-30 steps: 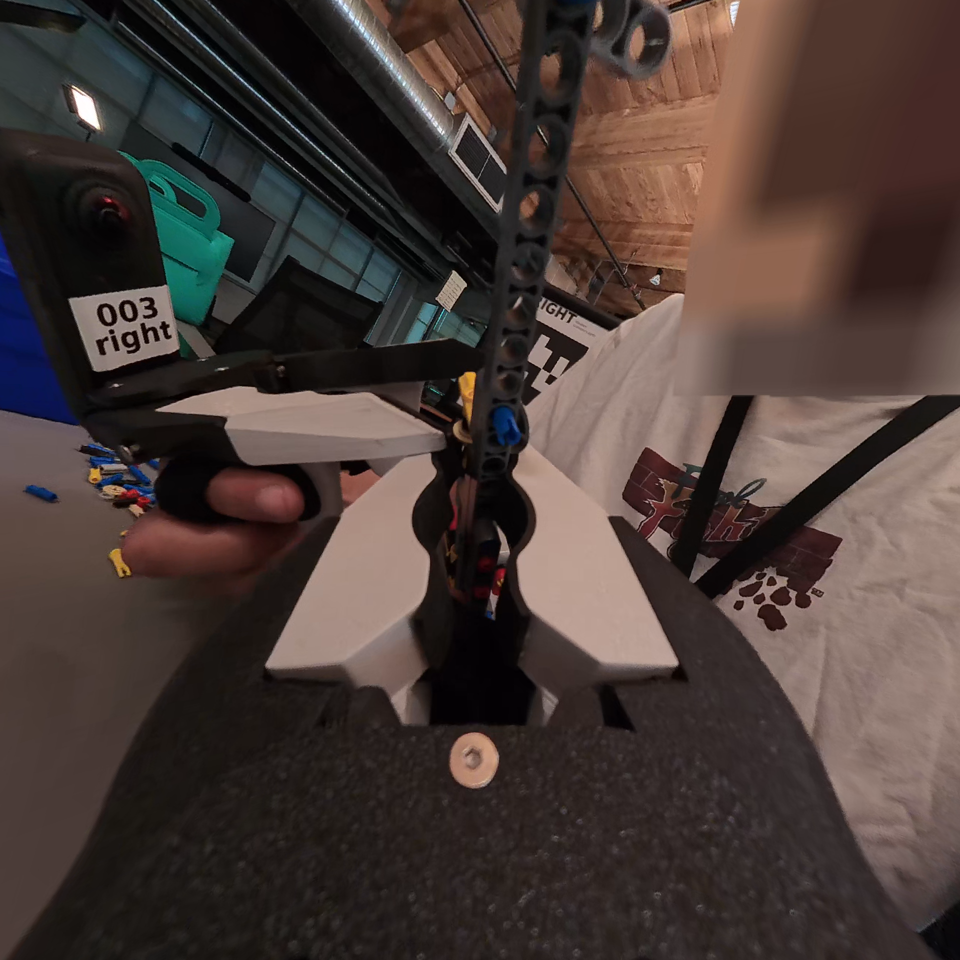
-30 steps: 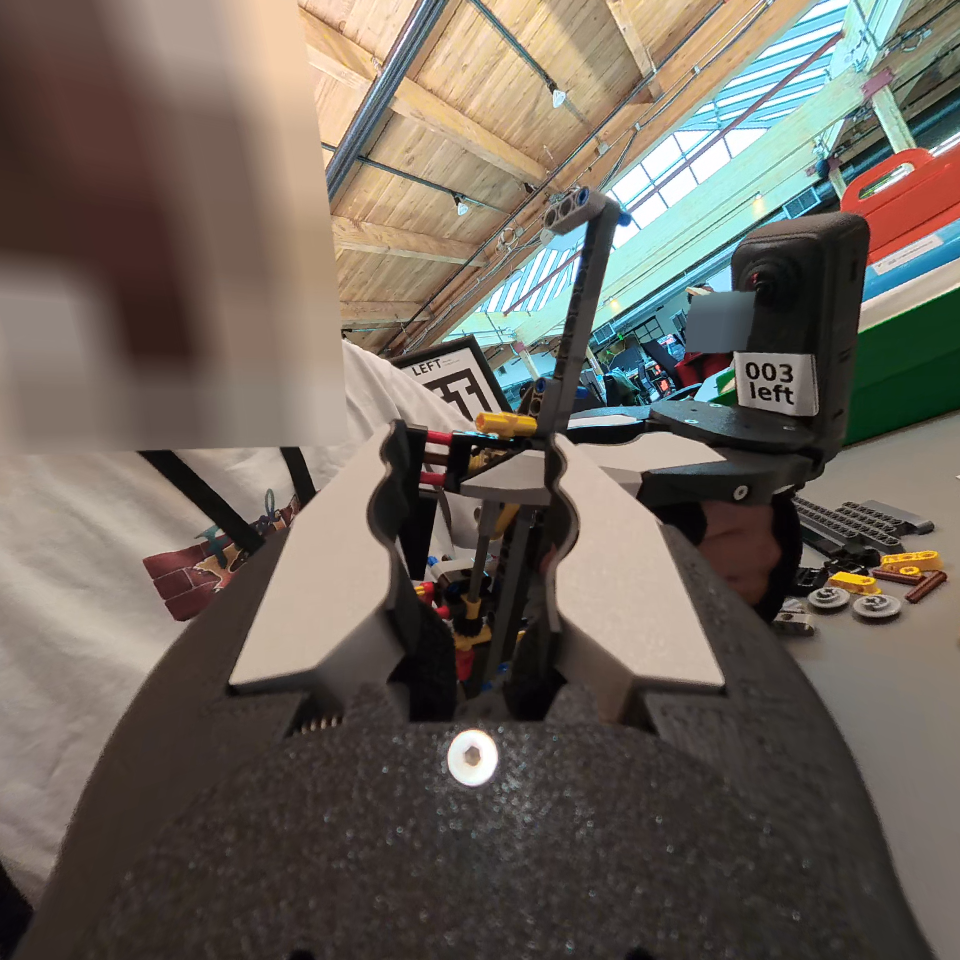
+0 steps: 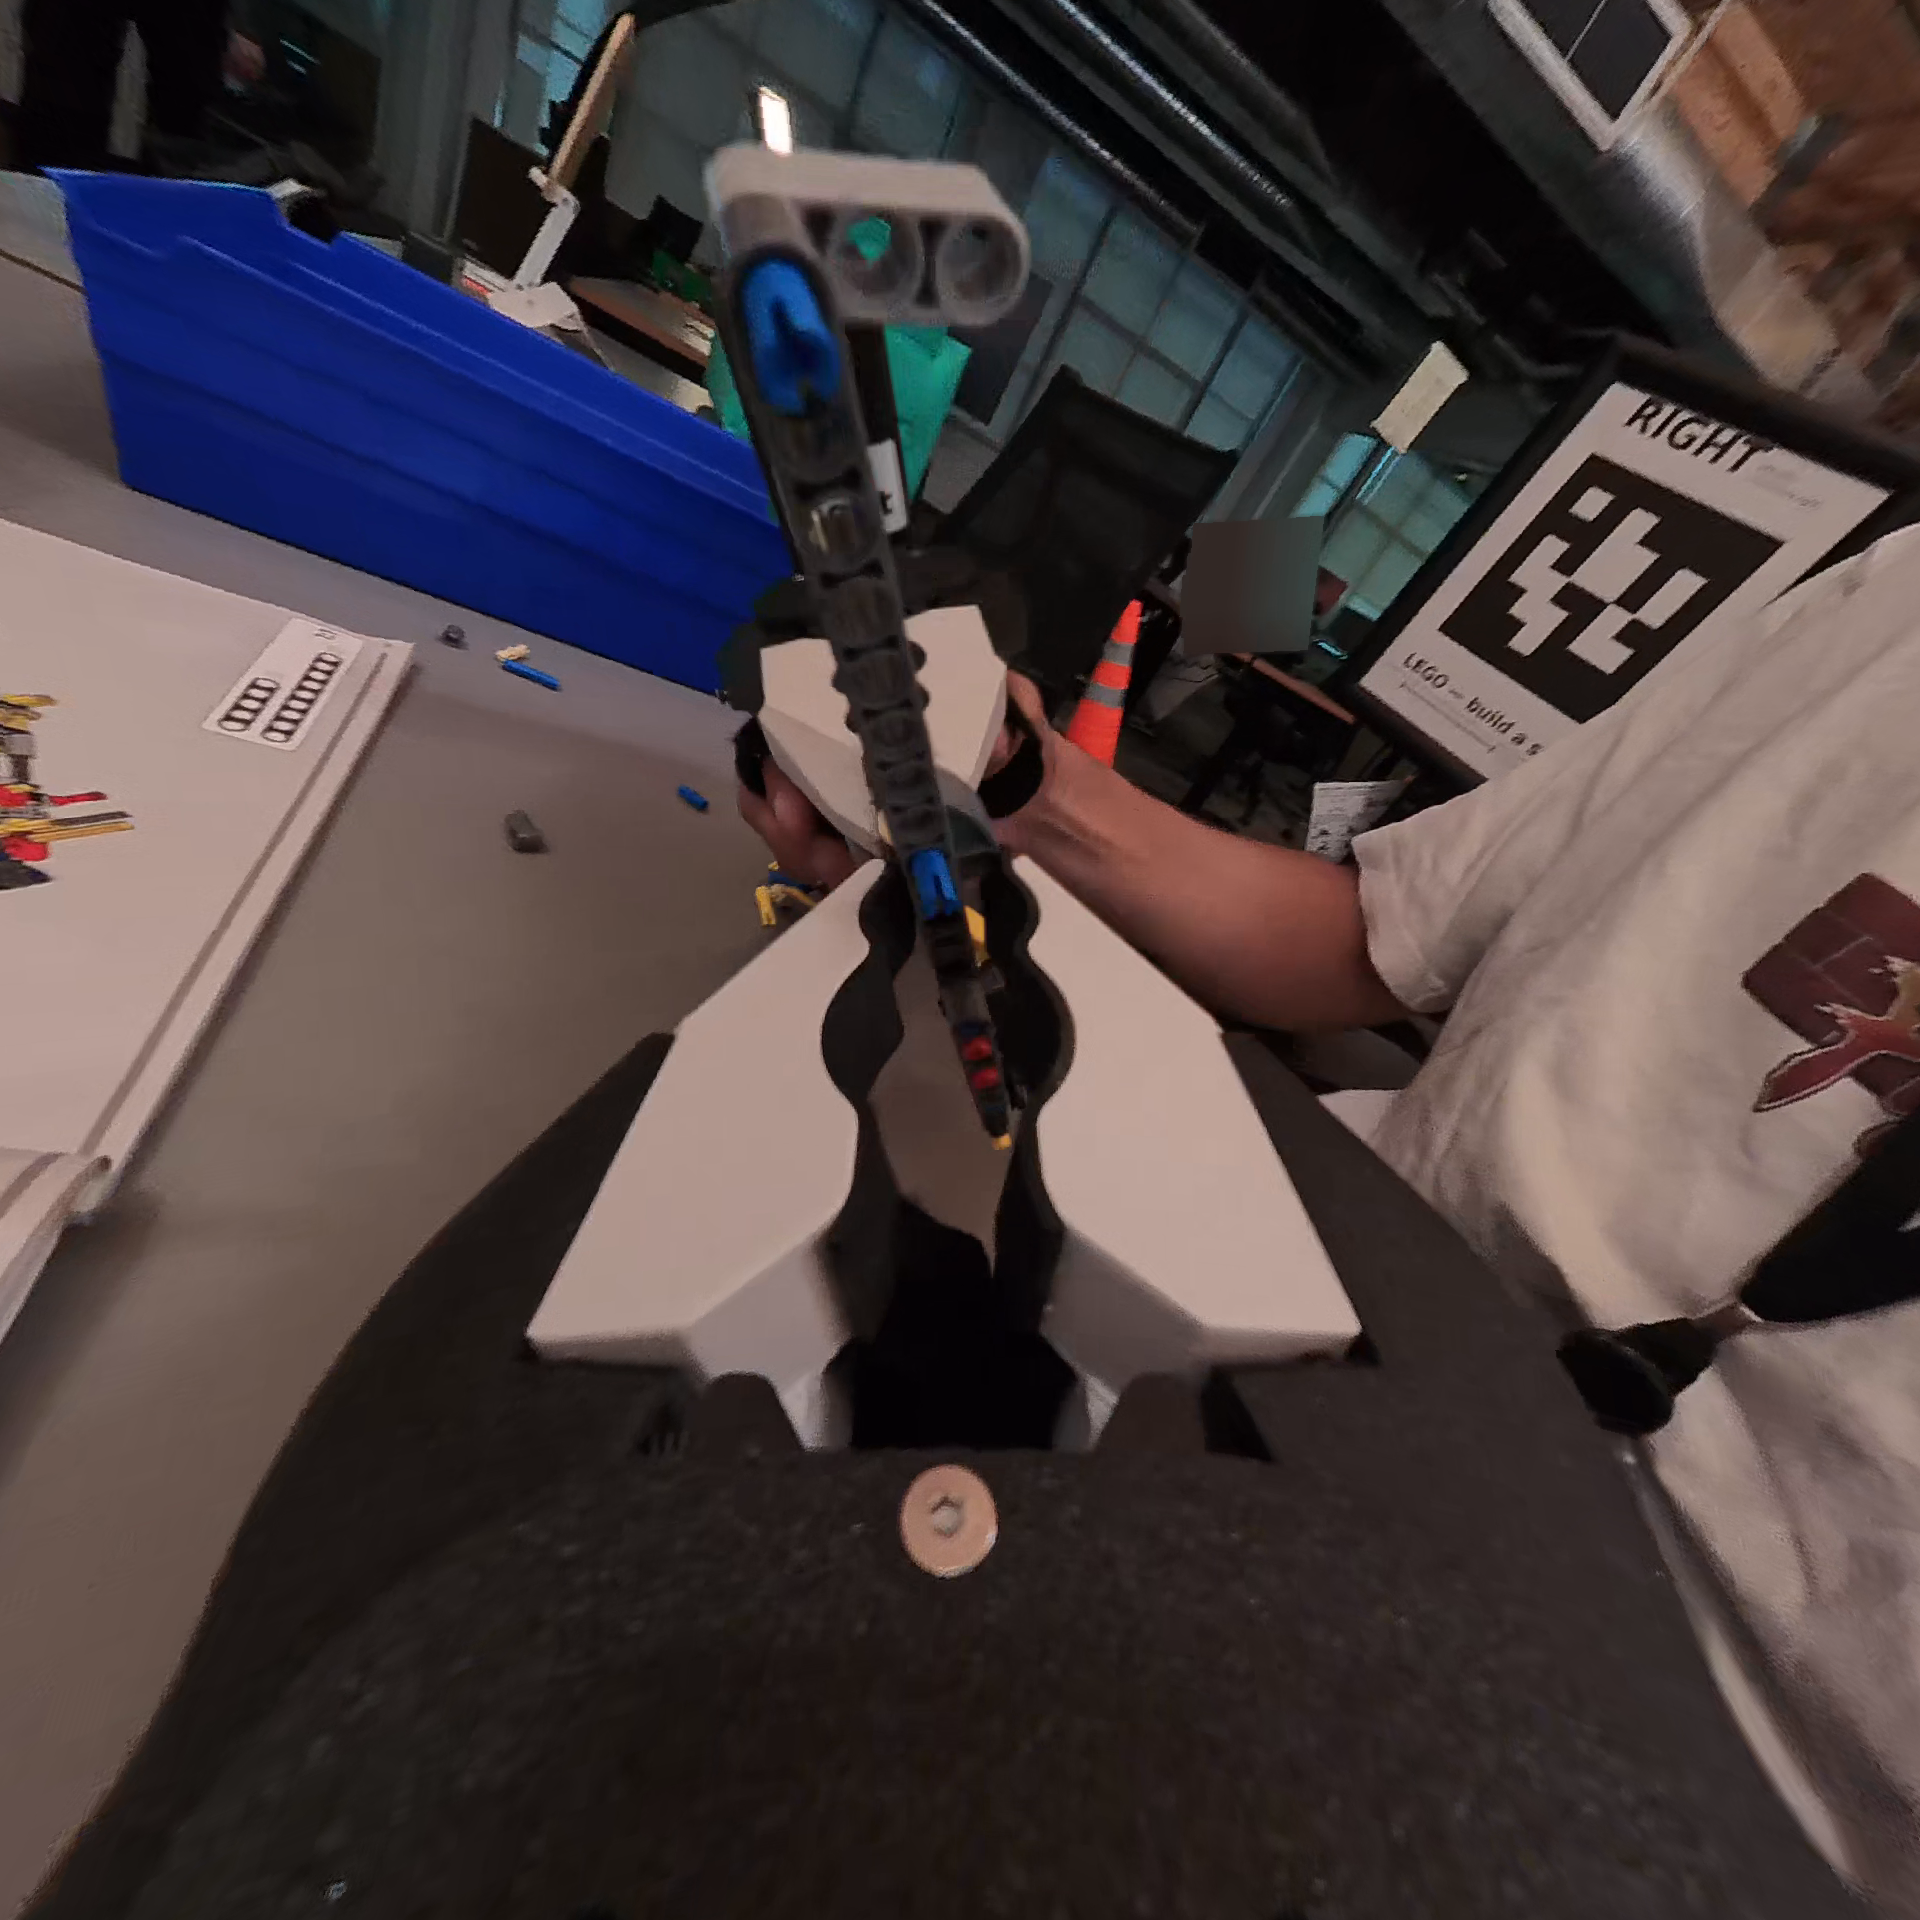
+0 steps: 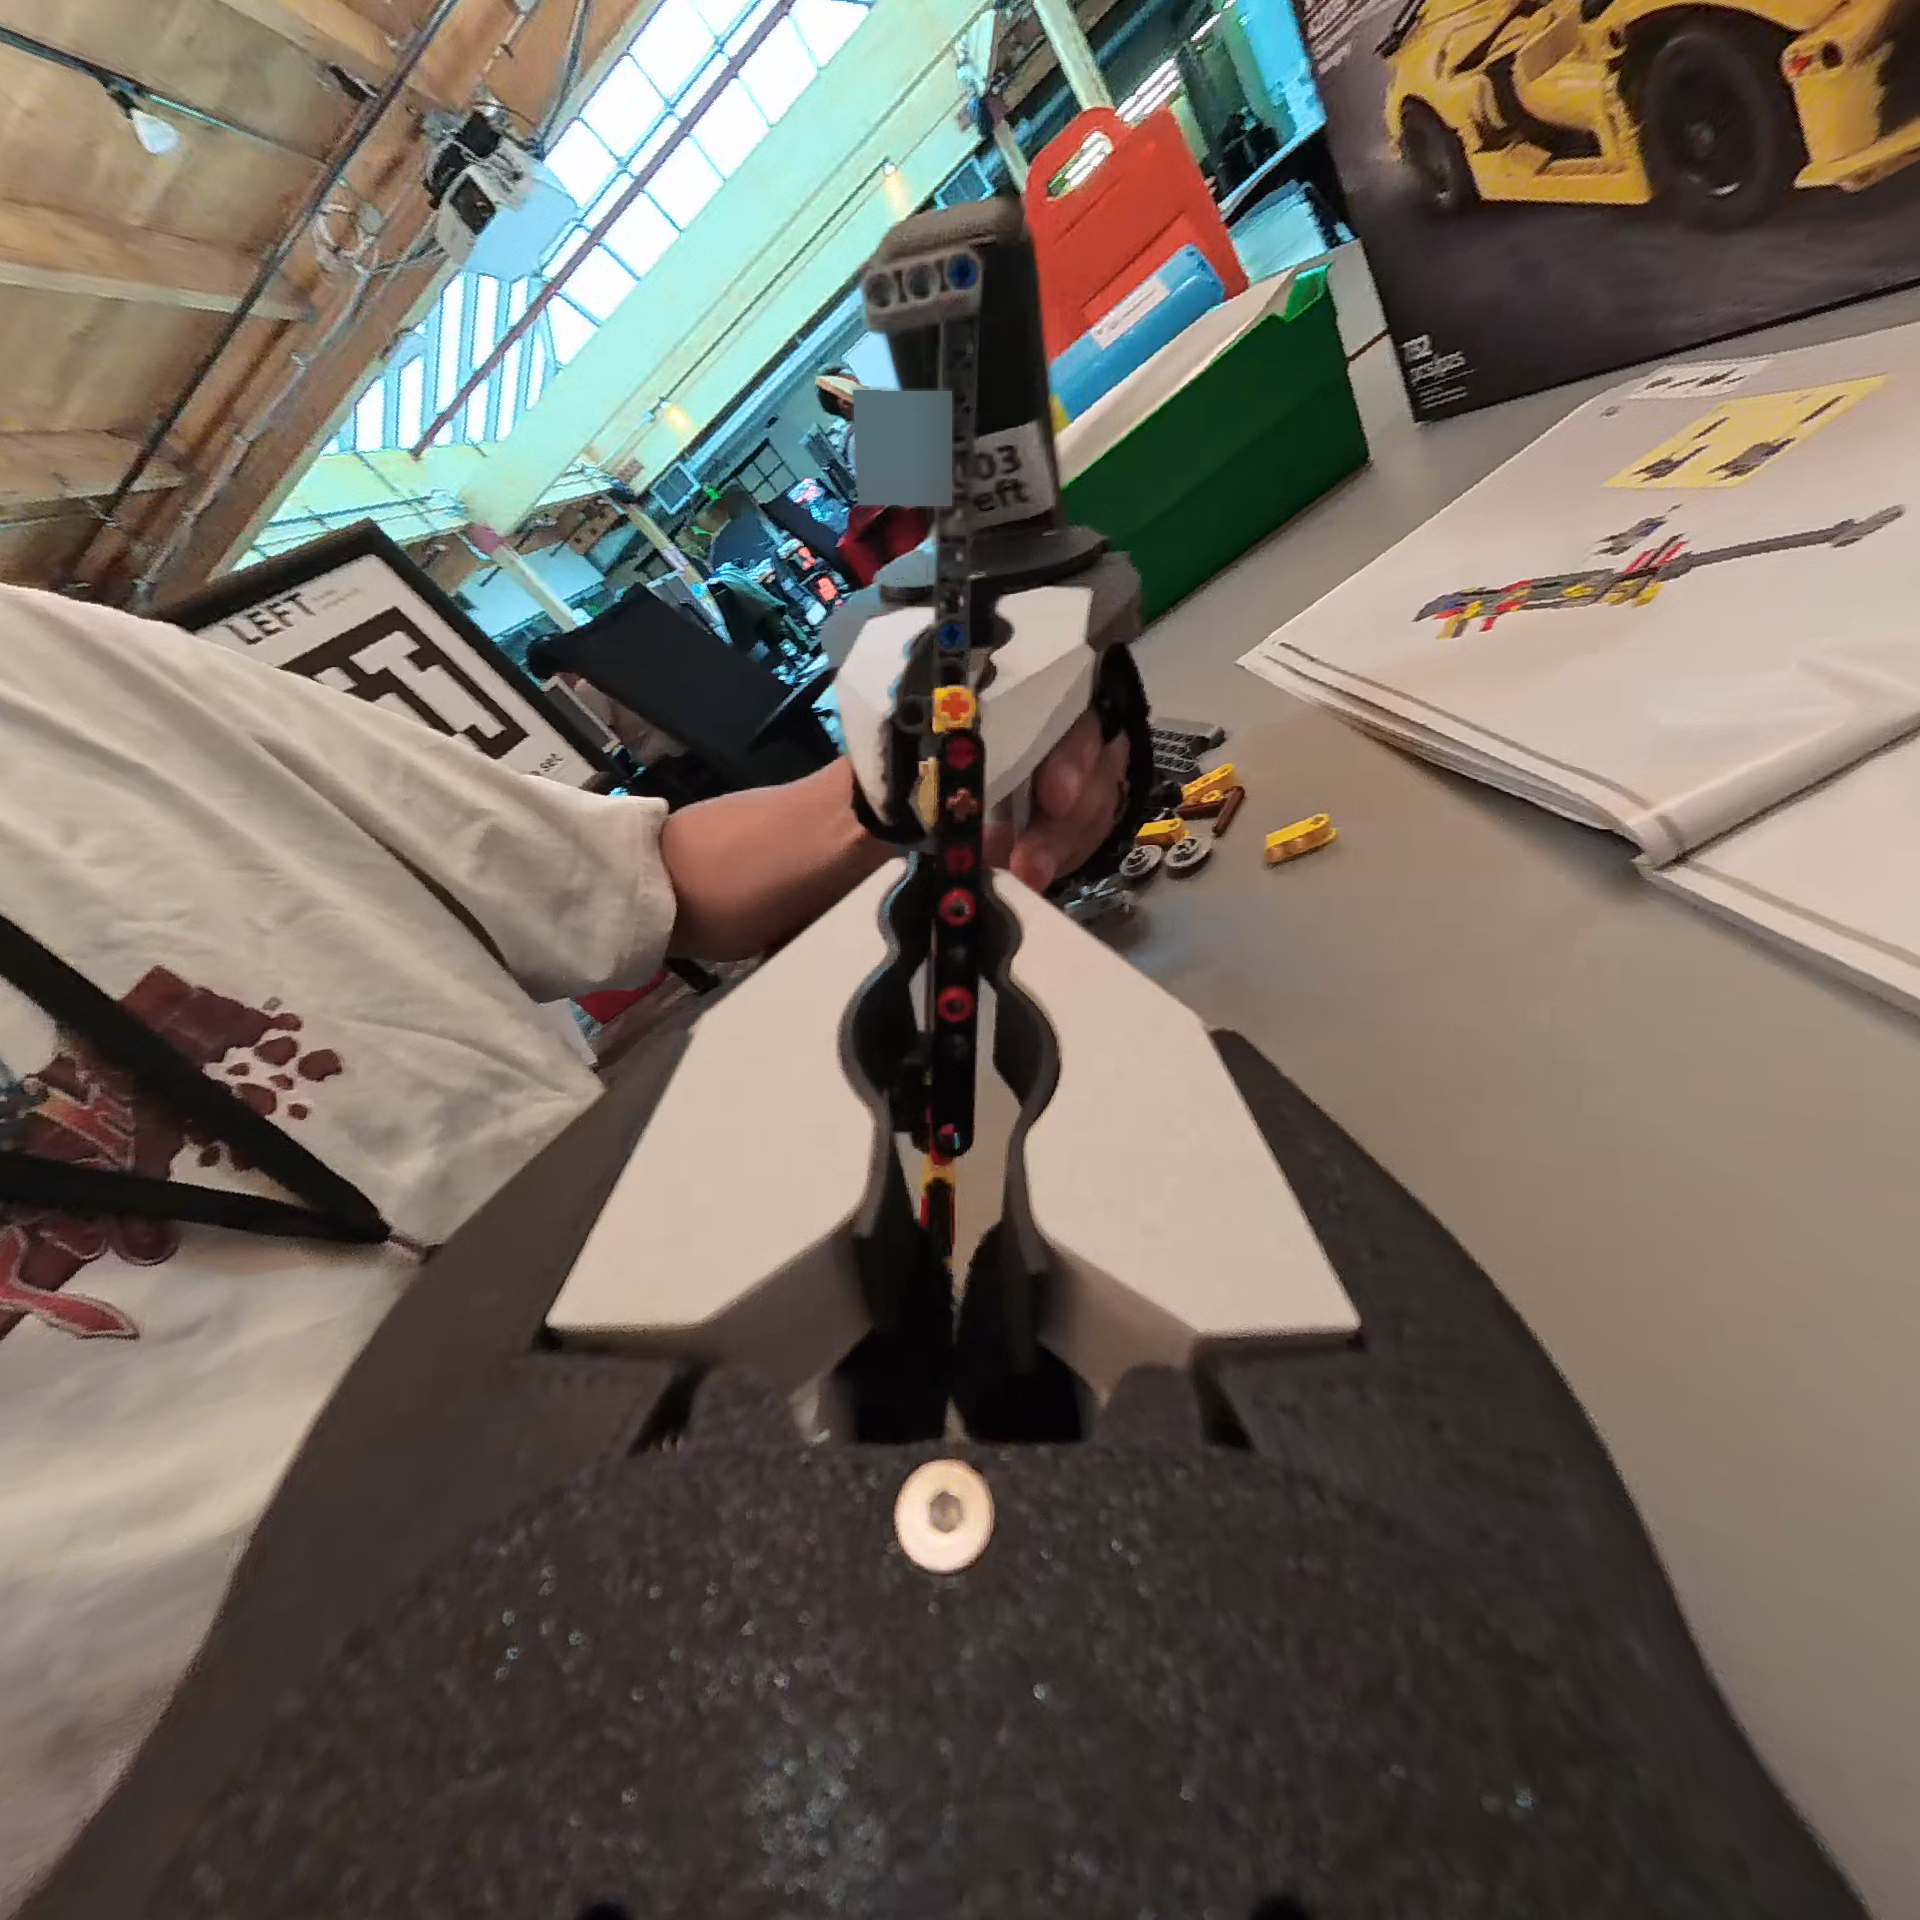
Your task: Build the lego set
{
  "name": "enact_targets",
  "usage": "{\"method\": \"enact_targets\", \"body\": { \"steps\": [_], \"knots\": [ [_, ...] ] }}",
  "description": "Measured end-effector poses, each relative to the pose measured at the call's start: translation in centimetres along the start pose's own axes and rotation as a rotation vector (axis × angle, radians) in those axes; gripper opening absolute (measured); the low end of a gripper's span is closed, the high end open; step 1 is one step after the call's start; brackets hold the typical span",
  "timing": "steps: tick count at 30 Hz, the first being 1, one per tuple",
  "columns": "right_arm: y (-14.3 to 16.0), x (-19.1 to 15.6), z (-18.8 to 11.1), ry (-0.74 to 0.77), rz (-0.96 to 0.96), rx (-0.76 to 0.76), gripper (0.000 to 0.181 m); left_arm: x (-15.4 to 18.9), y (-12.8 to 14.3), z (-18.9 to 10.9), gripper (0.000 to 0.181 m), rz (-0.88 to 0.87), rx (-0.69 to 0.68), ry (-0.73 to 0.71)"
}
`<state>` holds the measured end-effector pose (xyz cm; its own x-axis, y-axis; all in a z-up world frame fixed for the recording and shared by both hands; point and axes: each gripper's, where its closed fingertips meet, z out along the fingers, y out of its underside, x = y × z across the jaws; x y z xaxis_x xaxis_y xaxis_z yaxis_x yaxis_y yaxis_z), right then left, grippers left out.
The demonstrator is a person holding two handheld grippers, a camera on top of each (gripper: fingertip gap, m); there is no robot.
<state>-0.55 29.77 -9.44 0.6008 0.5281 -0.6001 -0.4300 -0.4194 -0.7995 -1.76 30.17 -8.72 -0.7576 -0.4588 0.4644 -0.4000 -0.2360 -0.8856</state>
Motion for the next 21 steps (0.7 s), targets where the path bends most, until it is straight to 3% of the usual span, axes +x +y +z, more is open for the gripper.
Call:
{"method": "enact_targets", "body": {
  "steps": [4, 7, 11, 21],
  "knots": [
    [-0.8, 1.7, -0.2, 0.191, -0.154, 0.057, 0.023, -0.2, -0.1, -0.5, 0.009, 0.005, 0.024, -0.027],
    [-0.9, 1.9, -0.1, 0.303, -0.295, 0.051, 0.021, -0.4, -0.2, -0.6, 0.009, 0.034, 0.033, -0.052],
    [-0.5, 1.1, 0.8, 0.208, -0.233, 0.037, 0.03, 0.5, -0.1, -0.4, 0.008, 0.083, 0.038, -0.012],
    [-0.5, 0.3, 1.0, 0.146, -0.244, 0.039, 0.03, 1.8, 0.1, -0.2, 0.008, 0.103, 0.036, 0.064]
  ]
}}
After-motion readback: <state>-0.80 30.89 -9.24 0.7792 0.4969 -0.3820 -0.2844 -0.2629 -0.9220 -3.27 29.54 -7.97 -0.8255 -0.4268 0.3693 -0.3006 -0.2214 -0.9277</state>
